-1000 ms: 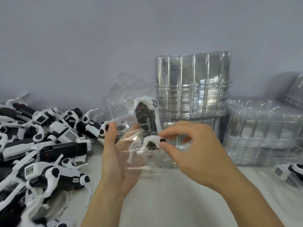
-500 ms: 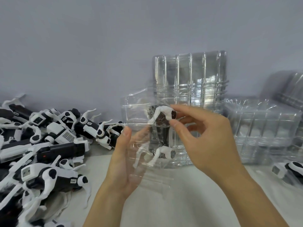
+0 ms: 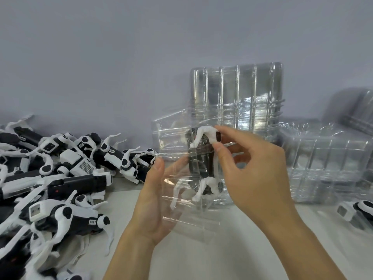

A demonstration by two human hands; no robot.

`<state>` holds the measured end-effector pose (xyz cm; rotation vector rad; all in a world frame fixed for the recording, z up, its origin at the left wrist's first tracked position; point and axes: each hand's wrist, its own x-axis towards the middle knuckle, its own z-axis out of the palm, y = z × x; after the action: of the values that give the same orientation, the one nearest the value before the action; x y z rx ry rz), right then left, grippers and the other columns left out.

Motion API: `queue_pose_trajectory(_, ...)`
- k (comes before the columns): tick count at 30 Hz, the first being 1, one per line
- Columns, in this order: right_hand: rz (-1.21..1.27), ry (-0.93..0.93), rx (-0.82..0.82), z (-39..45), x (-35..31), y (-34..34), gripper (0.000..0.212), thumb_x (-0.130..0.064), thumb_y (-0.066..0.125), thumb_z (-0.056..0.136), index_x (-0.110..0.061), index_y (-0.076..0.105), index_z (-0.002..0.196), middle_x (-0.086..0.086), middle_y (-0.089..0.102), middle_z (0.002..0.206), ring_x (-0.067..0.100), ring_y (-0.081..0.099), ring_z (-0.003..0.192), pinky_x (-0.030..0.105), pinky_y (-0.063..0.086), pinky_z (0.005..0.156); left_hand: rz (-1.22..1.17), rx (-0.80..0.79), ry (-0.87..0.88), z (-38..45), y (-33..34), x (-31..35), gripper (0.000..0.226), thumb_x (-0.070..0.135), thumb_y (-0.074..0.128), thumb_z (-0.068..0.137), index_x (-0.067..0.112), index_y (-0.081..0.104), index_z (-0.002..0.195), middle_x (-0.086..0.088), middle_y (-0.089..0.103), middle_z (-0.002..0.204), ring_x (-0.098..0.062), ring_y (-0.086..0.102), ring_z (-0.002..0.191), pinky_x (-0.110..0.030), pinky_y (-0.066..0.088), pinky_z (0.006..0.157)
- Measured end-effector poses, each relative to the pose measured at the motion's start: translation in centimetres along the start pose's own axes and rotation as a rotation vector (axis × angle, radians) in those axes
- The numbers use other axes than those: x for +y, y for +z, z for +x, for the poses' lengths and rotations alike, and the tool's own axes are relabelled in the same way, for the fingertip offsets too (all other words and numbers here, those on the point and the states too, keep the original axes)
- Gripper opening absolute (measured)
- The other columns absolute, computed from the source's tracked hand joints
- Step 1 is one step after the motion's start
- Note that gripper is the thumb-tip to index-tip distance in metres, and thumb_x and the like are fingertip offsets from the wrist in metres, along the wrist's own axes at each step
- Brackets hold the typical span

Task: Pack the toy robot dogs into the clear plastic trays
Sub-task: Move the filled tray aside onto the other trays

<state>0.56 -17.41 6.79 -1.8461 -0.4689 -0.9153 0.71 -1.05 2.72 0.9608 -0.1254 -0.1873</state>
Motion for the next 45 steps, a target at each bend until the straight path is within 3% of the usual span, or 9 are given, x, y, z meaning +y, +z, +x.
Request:
queue_pose_trajectory(8, 0.017, 0.023, 0.029, -0.2, -0.2, 0.0, 0.030, -0.014, 0.070, 0.092, -0.033, 0.071, 0.115, -0.021, 0.072, 0.091, -0.001, 0.069, 0.082, 0.010, 0.053, 0.072, 0.026, 0.017, 0.025, -0.6, 0.7, 0.5, 0.059, 0.064, 0.069, 0.063, 0.020, 0.081, 0.100, -0.010, 0.075, 0.113, -0.027, 0.076, 0.087, -0.038, 0.062, 0.064)
queue_pose_trajectory(16, 0.185, 0.191, 0.028, 0.2, 0.5, -0.4, 0.028, -0.007, 0.066, 0.093, -0.025, 0.075, 0.112, -0.016, 0.077, 0.088, 0.002, 0.073, 0.080, 0.015, 0.057, 0.075, 0.395, -0.094, 0.300, -0.7, 1.2, 1.9, 0.032, 0.057, 0.067, 0.074, 0.038, 0.081, 0.096, 0.016, 0.076, 0.104, 0.000, 0.072, 0.095, -0.014, 0.055, 0.074)
queue_pose_trajectory(21, 0.554, 0.529, -0.019, 1.0, 0.6, -1.7, 0.033, -0.010, 0.051, 0.103, -0.018, 0.081, 0.093, 0.004, 0.078, 0.095, 0.026, 0.075, 0.089, 0.036, 0.061, 0.079, 0.731, -0.030, 0.485, -0.5, 0.9, 2.7, 0.056, 0.051, 0.071, 0.069, 0.032, 0.073, 0.122, 0.005, 0.070, 0.126, -0.018, 0.062, 0.122, -0.054, 0.048, 0.103)
queue_pose_trajectory(26, 1.011, 0.770, -0.095, 1.4, 0.3, -3.9, 0.041, -0.026, 0.046, 0.101, -0.009, 0.077, 0.081, 0.011, 0.075, 0.096, 0.026, 0.074, 0.079, 0.040, 0.060, 0.069, 1.113, 0.098, 0.588, -1.0, 1.5, 2.8, 0.073, 0.067, 0.080, 0.046, 0.064, 0.062, 0.117, 0.025, 0.045, 0.142, 0.009, 0.040, 0.134, 0.001, 0.028, 0.097)
queue_pose_trajectory(30, 1.104, 0.801, -0.012, 1.4, 0.7, -4.4, 0.025, -0.026, 0.050, 0.098, -0.015, 0.055, 0.077, 0.008, 0.075, 0.090, 0.022, 0.071, 0.070, 0.032, 0.054, 0.058, 1.274, 0.105, 0.631, -1.1, 2.4, 2.7, 0.078, 0.071, 0.079, 0.045, 0.063, 0.054, 0.119, 0.023, 0.035, 0.146, -0.007, 0.033, 0.140, -0.026, 0.033, 0.110)
queue_pose_trajectory(34, 1.177, 0.800, -0.005, 1.2, 1.2, -4.3, 0.026, -0.017, 0.053, 0.093, -0.017, 0.063, 0.069, 0.001, 0.072, 0.076, 0.015, 0.067, 0.062, 0.031, 0.051, 0.058, 1.360, 0.134, 0.681, -1.2, 2.8, 2.6, 0.077, 0.074, 0.073, 0.048, 0.057, 0.050, 0.119, 0.023, 0.028, 0.148, -0.009, 0.026, 0.141, -0.048, 0.034, 0.113)
queue_pose_trajectory(38, 1.209, 0.819, 0.061, 1.1, 1.8, -3.9, 0.034, -0.014, 0.054, 0.088, -0.018, 0.069, 0.057, 0.000, 0.070, 0.073, 0.014, 0.063, 0.059, 0.036, 0.043, 0.076, 1.378, 0.133, 0.725, -1.2, 3.0, 2.3, 0.073, 0.074, 0.071, 0.051, 0.053, 0.054, 0.119, 0.023, 0.024, 0.151, -0.012, 0.023, 0.142, -0.051, 0.036, 0.111)
queue_pose_trajectory(42, 1.275, 0.828, 0.062, 1.0, 2.6, -3.6, 0.012, -0.016, 0.055, 0.087, -0.013, 0.066, 0.087, 0.003, 0.072, 0.085, 0.028, 0.056, 0.086, 0.045, 0.033, 0.100, 1.374, 0.135, 0.752, -1.1, 3.2, 2.2, 0.072, 0.074, 0.071, 0.051, 0.053, 0.053, 0.118, 0.023, 0.023, 0.151, -0.015, 0.023, 0.142, -0.050, 0.038, 0.109)
queue_pose_trajectory(45, 1.325, 0.751, 0.014, 0.8, 2.8, -3.8, 0.029, -0.024, 0.047, 0.098, -0.011, 0.071, 0.090, 0.003, 0.074, 0.095, 0.028, 0.061, 0.092, 0.047, 0.037, 0.108, 1.296, 0.155, 0.787, -0.9, 3.5, 2.1, 0.069, 0.071, 0.073, 0.051, 0.053, 0.055, 0.115, 0.019, 0.030, 0.150, -0.011, 0.029, 0.143, -0.039, 0.037, 0.110)
